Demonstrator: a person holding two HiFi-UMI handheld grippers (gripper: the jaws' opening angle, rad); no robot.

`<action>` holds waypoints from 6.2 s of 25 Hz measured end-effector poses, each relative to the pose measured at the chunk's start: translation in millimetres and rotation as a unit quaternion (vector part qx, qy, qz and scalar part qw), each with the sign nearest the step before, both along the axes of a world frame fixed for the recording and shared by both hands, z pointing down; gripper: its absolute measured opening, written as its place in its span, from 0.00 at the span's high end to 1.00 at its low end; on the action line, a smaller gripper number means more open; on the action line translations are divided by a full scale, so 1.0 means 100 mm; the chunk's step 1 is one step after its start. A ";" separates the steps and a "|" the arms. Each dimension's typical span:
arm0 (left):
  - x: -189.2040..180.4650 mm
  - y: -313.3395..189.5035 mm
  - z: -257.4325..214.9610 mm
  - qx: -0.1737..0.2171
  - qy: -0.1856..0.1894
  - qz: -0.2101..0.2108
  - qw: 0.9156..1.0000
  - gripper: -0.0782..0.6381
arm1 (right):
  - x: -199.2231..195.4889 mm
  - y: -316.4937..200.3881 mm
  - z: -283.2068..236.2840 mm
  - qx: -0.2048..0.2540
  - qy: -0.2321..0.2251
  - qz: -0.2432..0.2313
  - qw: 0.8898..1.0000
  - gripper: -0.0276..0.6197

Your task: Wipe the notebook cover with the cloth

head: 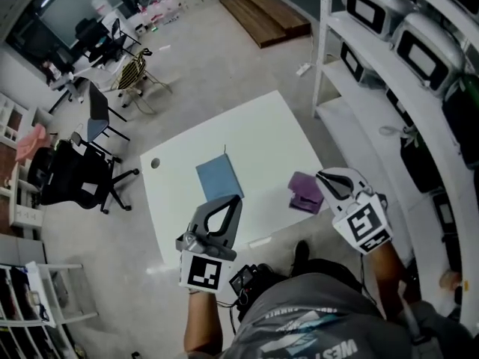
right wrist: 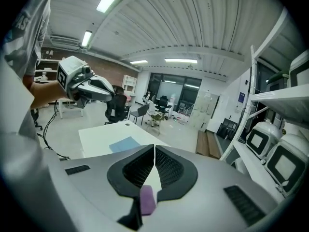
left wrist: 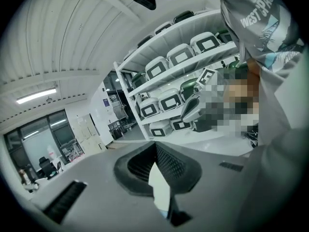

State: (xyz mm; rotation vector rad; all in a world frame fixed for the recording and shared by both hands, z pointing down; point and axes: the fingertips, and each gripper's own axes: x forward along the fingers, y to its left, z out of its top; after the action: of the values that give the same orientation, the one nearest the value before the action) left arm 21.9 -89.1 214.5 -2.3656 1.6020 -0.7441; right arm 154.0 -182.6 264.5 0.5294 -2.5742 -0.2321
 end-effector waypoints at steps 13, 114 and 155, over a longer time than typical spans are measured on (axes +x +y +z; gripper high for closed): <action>-0.05 -0.42 0.66 -0.045 0.036 0.002 0.998 0.89 | -0.25 -0.31 1.12 -0.087 0.037 -0.008 0.995 0.91; -2.83 0.98 1.86 -0.130 0.098 -0.203 0.965 0.89 | -3.62 1.45 3.17 -0.189 0.194 -0.247 0.930 0.88; -2.67 0.62 1.91 -0.138 0.099 -0.142 0.975 0.89 | -3.21 0.66 3.22 -0.195 0.197 -0.141 0.950 0.88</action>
State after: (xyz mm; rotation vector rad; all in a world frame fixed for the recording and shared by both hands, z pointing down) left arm -245.2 -27.0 405.7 -2.4952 2.0742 -0.8548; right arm -166.9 -116.6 586.7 -0.0345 -2.2101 0.0745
